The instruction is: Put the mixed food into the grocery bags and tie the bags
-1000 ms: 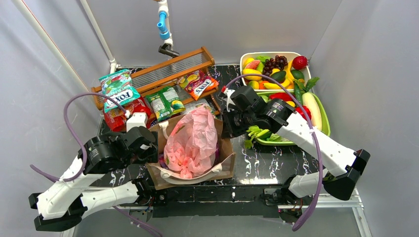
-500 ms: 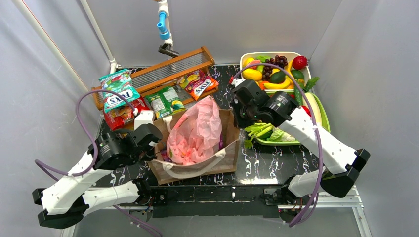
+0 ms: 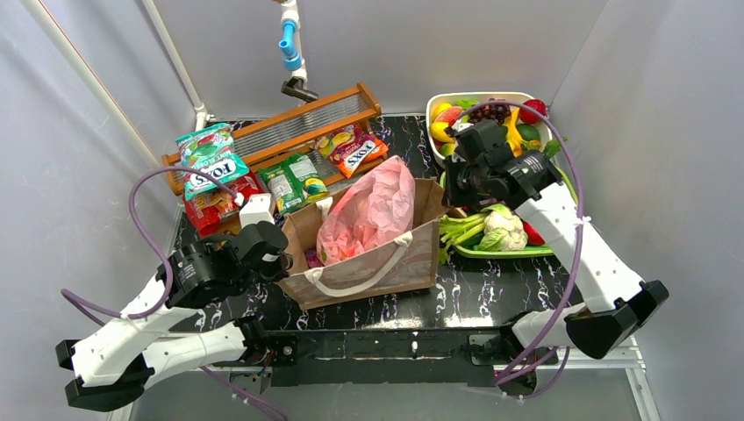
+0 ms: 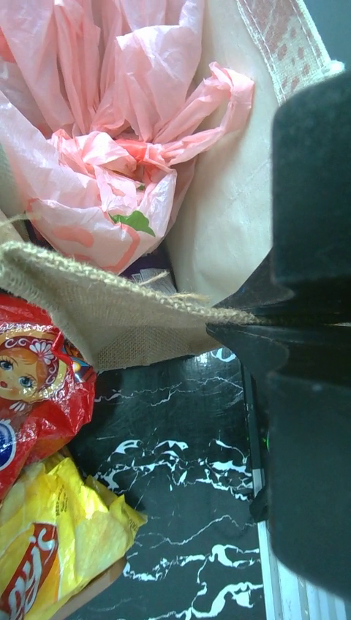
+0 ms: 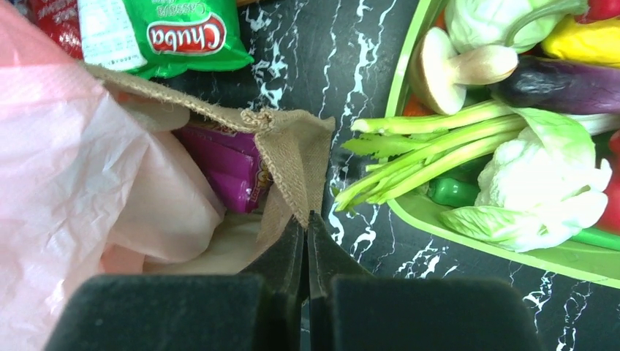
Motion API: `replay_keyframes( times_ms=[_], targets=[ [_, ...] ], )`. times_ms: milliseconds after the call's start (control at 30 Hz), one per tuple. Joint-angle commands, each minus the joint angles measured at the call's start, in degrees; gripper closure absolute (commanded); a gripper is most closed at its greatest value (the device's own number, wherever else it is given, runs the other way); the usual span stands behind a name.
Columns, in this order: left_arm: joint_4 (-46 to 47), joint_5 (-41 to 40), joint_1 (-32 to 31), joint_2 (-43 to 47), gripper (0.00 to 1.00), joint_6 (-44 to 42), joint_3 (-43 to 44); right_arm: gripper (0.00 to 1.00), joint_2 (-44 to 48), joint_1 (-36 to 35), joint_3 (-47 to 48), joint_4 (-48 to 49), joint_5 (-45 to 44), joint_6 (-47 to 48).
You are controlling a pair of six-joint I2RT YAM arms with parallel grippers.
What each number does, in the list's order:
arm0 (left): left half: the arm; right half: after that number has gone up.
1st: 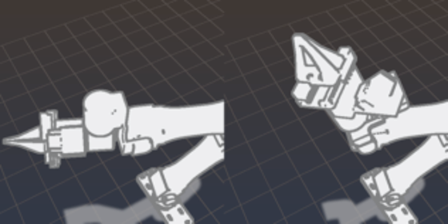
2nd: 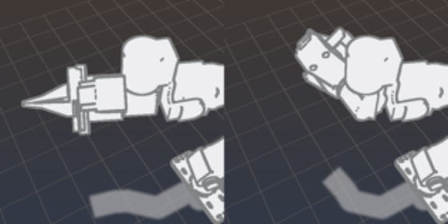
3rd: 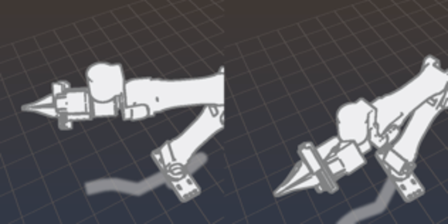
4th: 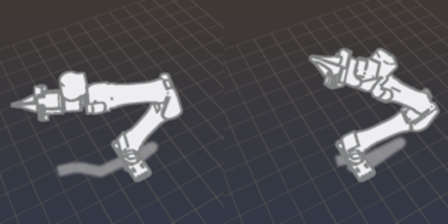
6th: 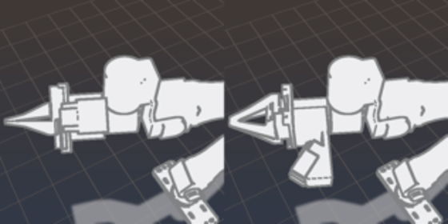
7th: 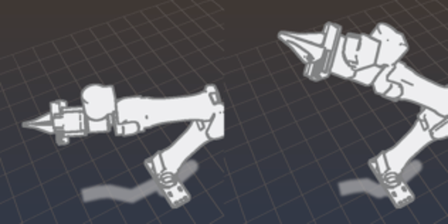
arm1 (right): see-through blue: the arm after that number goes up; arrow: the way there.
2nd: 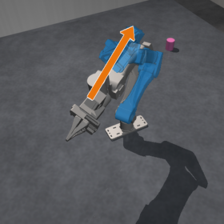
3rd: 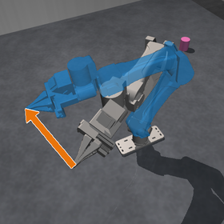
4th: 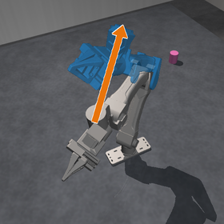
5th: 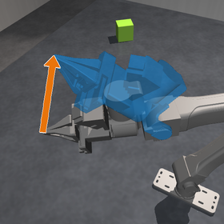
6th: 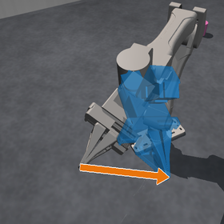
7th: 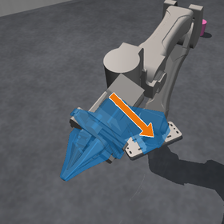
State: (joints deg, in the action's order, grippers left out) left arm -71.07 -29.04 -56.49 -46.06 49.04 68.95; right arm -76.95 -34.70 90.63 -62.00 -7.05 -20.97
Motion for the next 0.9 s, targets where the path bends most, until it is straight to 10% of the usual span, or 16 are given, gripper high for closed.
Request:
replay_keyframes(
  times_ms=[0, 133, 300, 433, 600, 867],
  targets=[
    [2.4, -0.4, 0.1, 2.7, 1.00, 0.9, -2.7, 0.99, 6.1, 2.0, -2.3, 7.6, 3.5, 5.2],
    [10.4, 3.1, 0.0, 1.6, 0.97, 0.3, -5.5, 0.99, 9.3, 2.0, -6.1, 10.4, 12.3, 6.4],
    [12.3, 3.6, 0.1, -3.8, 0.43, -0.6, -3.7, 0.94, 12.6, 2.0, -8.3, 10.6, 17.9, 8.3],
    [11.4, 2.4, 0.0, -5.5, 0.02, -3.8, 1.5, 0.33, 16.3, 1.9, -8.6, 8.7, 16.2, 9.3],
    [8.4, -0.2, 0.1, -5.4, 0.02, -9.0, 10.6, 0.26, 20.8, 1.9, -6.8, 13.0, 14.3, 6.3],
    [29.6, -10.8, 0.1, 2.1, 0.02, -31.1, 4.8, 0.17, 32.6, 1.9, -17.7, 30.6, 10.9, 1.2]
  ],
)
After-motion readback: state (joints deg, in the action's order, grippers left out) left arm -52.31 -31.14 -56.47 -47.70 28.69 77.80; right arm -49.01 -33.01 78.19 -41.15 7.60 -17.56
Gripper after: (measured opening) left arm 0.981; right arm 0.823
